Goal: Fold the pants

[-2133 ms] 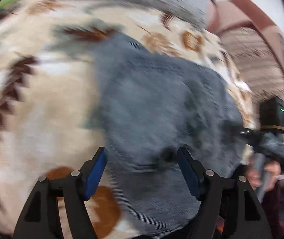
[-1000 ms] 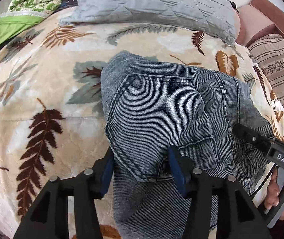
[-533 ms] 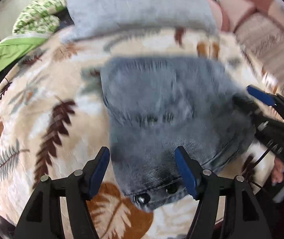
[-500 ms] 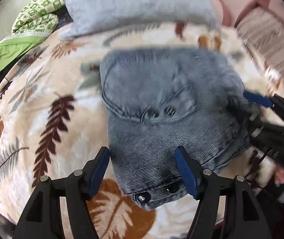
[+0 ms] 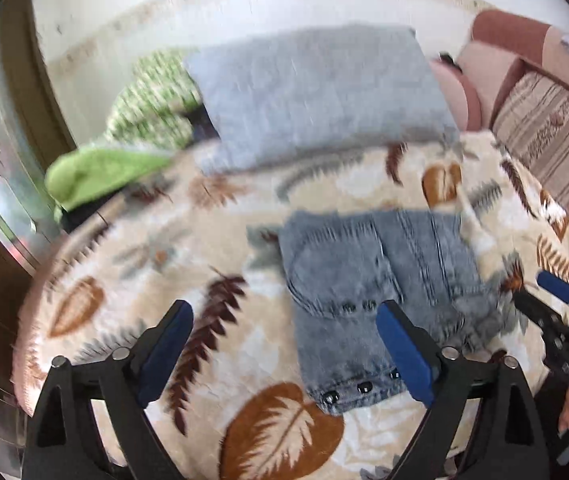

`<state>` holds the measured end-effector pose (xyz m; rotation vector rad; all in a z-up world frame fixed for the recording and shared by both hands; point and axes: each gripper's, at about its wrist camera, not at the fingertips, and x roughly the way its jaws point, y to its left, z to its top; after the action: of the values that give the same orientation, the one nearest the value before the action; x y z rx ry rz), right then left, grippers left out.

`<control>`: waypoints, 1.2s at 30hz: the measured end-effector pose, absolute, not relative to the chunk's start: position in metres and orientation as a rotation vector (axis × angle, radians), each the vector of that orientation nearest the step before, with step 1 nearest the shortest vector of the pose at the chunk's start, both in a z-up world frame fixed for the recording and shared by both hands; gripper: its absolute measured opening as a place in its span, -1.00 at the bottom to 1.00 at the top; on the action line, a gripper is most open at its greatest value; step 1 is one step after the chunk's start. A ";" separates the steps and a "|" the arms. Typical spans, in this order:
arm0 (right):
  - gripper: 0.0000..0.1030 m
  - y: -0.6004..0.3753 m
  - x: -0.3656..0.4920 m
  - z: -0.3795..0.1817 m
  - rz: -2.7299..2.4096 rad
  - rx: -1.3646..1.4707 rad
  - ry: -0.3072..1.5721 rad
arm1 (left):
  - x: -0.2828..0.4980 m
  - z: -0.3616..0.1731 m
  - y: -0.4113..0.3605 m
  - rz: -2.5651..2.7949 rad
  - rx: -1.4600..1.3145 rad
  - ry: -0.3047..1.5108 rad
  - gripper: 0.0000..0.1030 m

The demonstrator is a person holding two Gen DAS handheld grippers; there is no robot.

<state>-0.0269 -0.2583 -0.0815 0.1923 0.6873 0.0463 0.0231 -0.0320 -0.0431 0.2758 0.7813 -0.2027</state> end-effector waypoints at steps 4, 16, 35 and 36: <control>0.17 -0.260 -0.051 -0.053 0.043 0.192 0.625 | 0.016 -0.016 -0.034 -0.171 0.268 0.691 0.88; 0.30 -0.258 -0.068 0.004 0.074 0.245 0.471 | -0.006 0.040 -0.020 -0.139 0.167 0.570 0.99; 0.31 -0.229 -0.063 -0.001 0.114 0.169 0.492 | -0.003 0.036 -0.011 -0.010 0.217 0.574 0.99; 0.31 -0.228 -0.063 0.000 0.114 0.168 0.490 | -0.002 0.035 -0.010 -0.007 0.217 0.580 0.99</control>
<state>-0.0631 -0.2281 -0.0002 0.1683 0.4903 0.1137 -0.0023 -0.0102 0.0354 0.2175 0.5797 -0.0073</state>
